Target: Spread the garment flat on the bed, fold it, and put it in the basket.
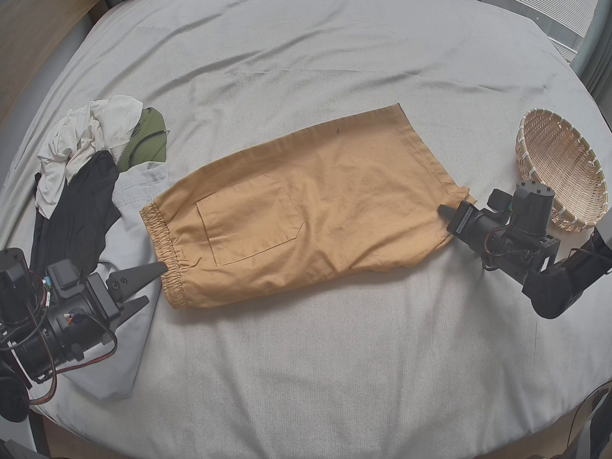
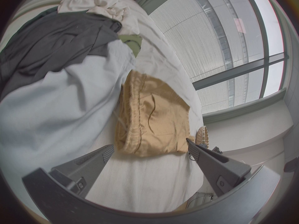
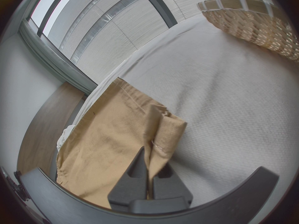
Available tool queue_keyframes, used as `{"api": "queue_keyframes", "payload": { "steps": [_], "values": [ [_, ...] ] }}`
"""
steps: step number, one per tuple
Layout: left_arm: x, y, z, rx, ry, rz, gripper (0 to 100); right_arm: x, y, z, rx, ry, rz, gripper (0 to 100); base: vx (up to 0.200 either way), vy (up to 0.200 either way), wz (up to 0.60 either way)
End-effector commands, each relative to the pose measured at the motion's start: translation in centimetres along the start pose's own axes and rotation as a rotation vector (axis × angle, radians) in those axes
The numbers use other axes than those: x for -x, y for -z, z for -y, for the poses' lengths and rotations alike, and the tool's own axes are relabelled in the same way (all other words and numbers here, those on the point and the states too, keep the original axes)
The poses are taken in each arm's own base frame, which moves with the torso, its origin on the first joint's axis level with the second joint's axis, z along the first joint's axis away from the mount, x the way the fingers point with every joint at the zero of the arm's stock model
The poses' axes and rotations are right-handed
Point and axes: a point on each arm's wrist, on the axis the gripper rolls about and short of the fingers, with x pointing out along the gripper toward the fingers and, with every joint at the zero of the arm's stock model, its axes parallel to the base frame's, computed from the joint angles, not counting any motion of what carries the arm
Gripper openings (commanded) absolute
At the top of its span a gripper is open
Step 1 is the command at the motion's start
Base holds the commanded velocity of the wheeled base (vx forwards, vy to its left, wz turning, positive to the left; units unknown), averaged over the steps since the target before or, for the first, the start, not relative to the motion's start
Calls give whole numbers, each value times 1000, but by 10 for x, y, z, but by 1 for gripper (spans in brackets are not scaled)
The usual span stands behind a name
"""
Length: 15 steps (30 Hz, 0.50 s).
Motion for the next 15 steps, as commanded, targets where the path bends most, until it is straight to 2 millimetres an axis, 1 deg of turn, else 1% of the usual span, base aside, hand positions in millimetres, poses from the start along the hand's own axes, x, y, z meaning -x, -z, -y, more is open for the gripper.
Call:
{"api": "queue_keyframes", "payload": {
  "steps": [1,2,3,9,15],
  "values": [
    [-3,16,-9,6,-32,-78,100,21,-9,9,21,54,28,0,0,0,0],
    [-3,17,-9,6,-35,-82,100,23,-9,10,22,58,28,0,0,0,0],
    [-4,19,-9,-1,-32,-96,100,32,-13,15,22,76,39,0,0,0,0],
    [-10,23,-7,-12,-22,-125,100,65,-25,25,58,101,64,0,0,0,0],
    [-15,22,-5,-15,-16,-131,100,83,-29,39,48,139,71,0,0,0,0]
  ]
}}
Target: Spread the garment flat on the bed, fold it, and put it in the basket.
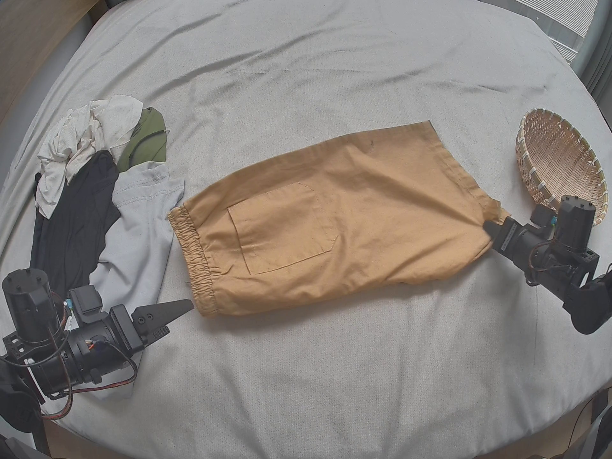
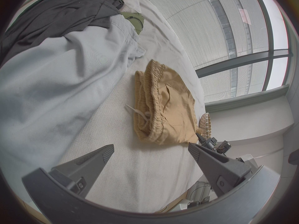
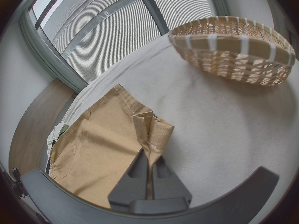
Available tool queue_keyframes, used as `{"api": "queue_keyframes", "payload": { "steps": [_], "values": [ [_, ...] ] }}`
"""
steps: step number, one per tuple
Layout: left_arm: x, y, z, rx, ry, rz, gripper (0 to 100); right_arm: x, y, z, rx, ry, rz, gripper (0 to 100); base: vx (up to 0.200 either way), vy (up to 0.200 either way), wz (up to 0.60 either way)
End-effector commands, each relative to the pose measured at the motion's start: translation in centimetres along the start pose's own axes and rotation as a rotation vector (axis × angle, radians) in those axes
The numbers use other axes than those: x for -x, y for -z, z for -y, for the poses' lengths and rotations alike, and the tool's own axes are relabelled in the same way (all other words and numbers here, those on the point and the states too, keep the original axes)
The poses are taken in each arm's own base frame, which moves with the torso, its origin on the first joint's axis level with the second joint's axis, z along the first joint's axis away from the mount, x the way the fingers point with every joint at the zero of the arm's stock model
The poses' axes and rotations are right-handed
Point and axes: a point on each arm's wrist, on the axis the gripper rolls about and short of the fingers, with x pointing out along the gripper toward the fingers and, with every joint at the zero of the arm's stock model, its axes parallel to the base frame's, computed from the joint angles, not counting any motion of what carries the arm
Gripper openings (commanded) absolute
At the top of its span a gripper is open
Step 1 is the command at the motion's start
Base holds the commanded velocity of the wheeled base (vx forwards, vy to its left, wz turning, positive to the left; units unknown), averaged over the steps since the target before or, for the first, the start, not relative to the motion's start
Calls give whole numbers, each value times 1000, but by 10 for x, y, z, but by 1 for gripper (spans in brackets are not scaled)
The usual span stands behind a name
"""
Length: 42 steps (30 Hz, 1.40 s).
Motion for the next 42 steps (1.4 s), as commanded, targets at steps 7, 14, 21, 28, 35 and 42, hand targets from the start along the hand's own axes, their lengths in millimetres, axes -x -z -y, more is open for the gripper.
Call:
{"api": "queue_keyframes", "payload": {
  "steps": [7,14,21,28,35,42],
  "values": [
    [-10,-4,10,-24,43,-5,100,21,-3,12,33,24,10,0,0,0,0],
    [-24,-3,10,-29,38,-37,100,28,5,10,83,25,-15,100,0,0,0],
    [-43,-5,6,-36,43,-40,100,60,4,8,116,15,12,100,0,0,0],
    [-69,-3,-4,-70,46,-47,100,77,0,3,120,-10,45,100,0,0,0],
    [-91,1,-16,-78,50,-19,100,76,3,4,115,-9,32,100,0,0,0],
    [-105,-6,-15,-92,105,43,100,76,2,4,116,-12,37,100,0,0,0]
  ]
}}
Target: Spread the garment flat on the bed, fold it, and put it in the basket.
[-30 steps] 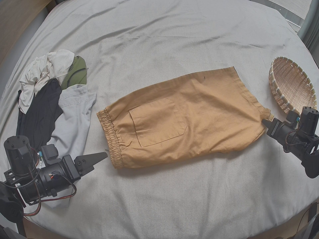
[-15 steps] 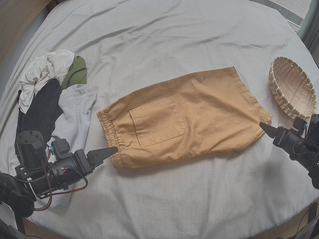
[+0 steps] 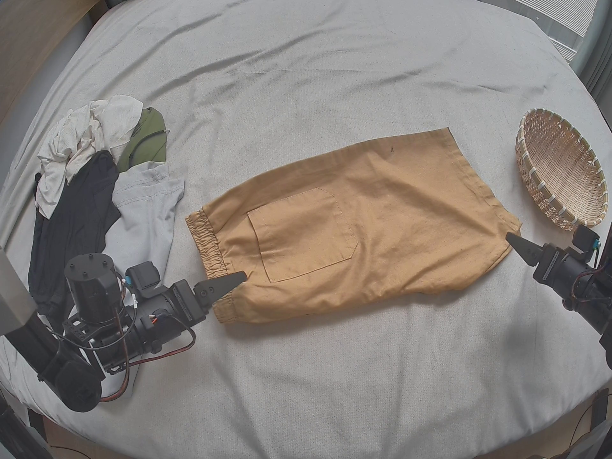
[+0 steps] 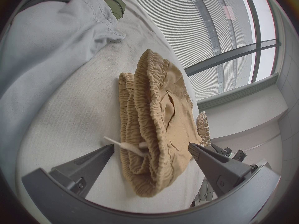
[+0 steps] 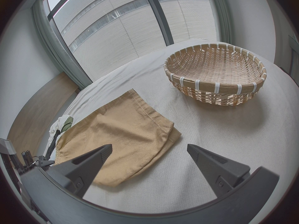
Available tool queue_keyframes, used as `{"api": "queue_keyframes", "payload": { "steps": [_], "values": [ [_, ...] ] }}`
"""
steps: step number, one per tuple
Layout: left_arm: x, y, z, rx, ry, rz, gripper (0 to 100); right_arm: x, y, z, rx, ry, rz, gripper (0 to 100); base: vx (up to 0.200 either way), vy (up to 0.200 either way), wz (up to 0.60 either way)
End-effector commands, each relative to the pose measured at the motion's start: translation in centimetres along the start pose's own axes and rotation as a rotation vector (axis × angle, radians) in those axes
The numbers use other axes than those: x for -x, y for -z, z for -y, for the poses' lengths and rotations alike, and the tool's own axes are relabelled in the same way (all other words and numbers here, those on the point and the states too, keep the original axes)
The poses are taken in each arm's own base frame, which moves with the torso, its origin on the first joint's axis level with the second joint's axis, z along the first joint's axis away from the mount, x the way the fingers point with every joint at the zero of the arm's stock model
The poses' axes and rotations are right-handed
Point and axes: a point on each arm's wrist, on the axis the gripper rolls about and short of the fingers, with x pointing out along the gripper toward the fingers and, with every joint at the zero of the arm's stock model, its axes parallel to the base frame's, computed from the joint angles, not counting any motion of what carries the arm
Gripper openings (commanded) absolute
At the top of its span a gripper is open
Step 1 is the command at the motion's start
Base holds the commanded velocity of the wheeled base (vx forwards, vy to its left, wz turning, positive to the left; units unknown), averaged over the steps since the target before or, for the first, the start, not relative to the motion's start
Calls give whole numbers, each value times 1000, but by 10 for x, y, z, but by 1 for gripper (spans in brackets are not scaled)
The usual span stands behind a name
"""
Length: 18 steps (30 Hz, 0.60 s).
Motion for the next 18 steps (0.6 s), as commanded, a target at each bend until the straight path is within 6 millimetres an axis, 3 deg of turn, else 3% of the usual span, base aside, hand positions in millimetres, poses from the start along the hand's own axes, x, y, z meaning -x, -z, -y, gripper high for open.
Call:
{"api": "queue_keyframes", "payload": {
  "steps": [1,7,18],
  "values": [
    [-11,4,-9,13,-18,-16,100,1,0,0,0,-3,3,100,0,0,0],
    [-16,0,0,27,54,31,100,5,11,3,-9,9,-41,100,0,0,0],
    [-26,-3,4,57,95,53,100,7,12,2,-10,8,-42,100,0,0,0]
  ]
}}
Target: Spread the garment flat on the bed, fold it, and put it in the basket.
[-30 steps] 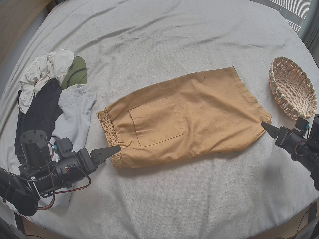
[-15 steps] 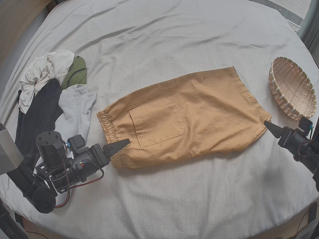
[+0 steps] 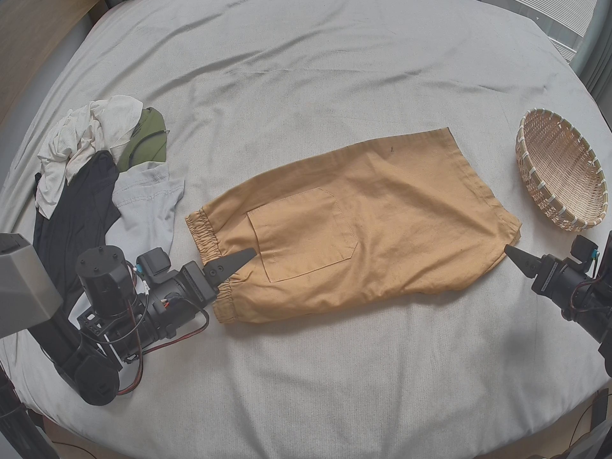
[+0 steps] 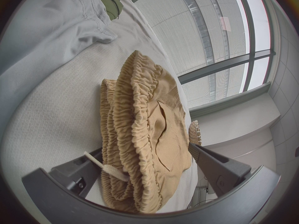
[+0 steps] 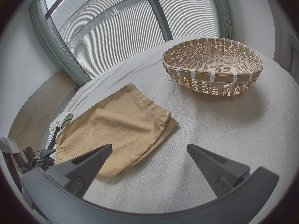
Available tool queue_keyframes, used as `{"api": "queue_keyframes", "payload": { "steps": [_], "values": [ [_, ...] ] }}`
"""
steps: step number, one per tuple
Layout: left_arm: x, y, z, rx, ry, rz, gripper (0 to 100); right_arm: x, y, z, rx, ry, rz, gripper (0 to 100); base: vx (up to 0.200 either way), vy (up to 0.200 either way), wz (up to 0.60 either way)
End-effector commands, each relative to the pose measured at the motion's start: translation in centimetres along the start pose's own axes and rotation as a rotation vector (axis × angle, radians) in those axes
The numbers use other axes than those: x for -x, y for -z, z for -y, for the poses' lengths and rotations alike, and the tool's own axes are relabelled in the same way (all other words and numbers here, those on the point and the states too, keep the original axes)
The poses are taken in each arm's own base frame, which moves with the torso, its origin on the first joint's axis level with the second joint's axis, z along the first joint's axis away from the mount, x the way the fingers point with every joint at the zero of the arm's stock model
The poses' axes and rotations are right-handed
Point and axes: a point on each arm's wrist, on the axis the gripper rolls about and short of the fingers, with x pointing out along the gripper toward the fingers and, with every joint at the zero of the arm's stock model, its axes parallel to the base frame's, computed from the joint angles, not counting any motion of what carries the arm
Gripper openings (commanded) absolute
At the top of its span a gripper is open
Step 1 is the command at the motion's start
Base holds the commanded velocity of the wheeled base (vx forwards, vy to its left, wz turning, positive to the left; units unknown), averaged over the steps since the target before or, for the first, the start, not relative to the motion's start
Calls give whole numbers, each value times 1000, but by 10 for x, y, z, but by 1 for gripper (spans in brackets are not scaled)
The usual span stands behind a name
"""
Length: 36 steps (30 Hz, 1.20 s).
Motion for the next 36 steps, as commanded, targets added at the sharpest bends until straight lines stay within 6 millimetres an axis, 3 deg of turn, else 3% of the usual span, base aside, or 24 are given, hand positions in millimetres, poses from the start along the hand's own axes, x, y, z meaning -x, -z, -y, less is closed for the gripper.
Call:
{"api": "queue_keyframes", "payload": {
  "steps": [1,11,12,15,19,26,36],
  "values": [
    [-6,2,0,5,7,-9,100,2,1,0,-1,1,-1,100,0,0,0],
    [-14,7,0,4,-22,17,100,9,9,3,-8,2,-4,100,0,0,0],
    [-13,6,0,4,-27,23,0,10,10,3,-7,-2,1,100,0,0,0],
    [-9,5,0,5,-31,27,0,10,12,4,-7,-11,6,100,0,0,0],
    [11,1,13,1,-16,41,0,11,11,4,-6,-14,15,100,0,0,0],
    [62,-24,48,4,-26,48,0,14,8,4,-41,-18,44,100,0,0,0],
    [128,-50,59,52,-104,27,0,19,9,3,-54,-23,44,100,0,0,0]
  ]
}}
